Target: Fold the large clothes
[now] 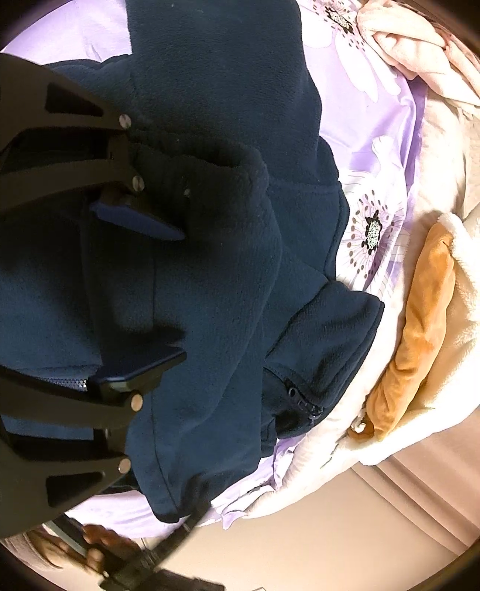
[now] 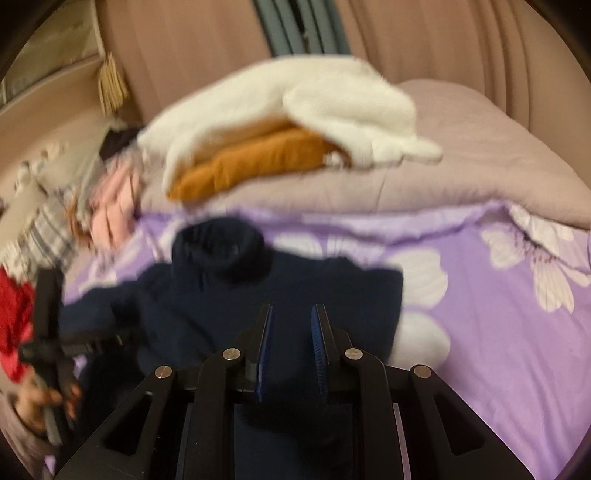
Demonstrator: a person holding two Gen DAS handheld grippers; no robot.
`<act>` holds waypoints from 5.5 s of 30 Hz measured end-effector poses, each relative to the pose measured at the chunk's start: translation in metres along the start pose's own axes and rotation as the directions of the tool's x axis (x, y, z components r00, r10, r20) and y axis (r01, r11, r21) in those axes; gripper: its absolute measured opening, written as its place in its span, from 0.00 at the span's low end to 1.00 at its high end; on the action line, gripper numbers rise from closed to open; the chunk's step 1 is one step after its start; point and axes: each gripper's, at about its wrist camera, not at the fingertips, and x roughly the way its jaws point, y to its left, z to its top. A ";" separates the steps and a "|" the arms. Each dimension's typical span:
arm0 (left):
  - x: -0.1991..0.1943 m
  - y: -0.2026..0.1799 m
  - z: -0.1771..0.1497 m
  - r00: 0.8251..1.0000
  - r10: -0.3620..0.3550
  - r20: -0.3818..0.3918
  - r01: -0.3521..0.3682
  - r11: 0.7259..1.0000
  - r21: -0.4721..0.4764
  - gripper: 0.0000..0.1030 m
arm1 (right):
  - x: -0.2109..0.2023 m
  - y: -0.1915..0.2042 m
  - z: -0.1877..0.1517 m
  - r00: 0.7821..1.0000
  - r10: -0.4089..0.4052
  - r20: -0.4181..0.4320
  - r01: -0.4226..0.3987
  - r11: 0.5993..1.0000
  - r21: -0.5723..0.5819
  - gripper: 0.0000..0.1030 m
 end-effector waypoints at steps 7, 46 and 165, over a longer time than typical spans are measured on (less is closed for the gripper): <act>-0.022 0.003 -0.008 0.998 -0.046 0.044 0.048 0.998 -0.032 0.68 | 0.022 0.003 -0.030 0.985 -0.152 -0.078 0.146 0.986 -0.081 0.19; -0.215 0.403 -0.086 0.840 0.253 0.480 0.285 0.547 -0.787 0.78 | -0.042 0.099 -0.092 0.979 0.198 -0.052 -0.191 0.975 0.115 0.48; -0.097 0.109 -0.019 0.899 -0.209 0.385 0.389 0.785 -0.482 0.76 | -0.108 0.076 0.082 0.947 0.147 0.286 -0.191 0.973 0.133 0.15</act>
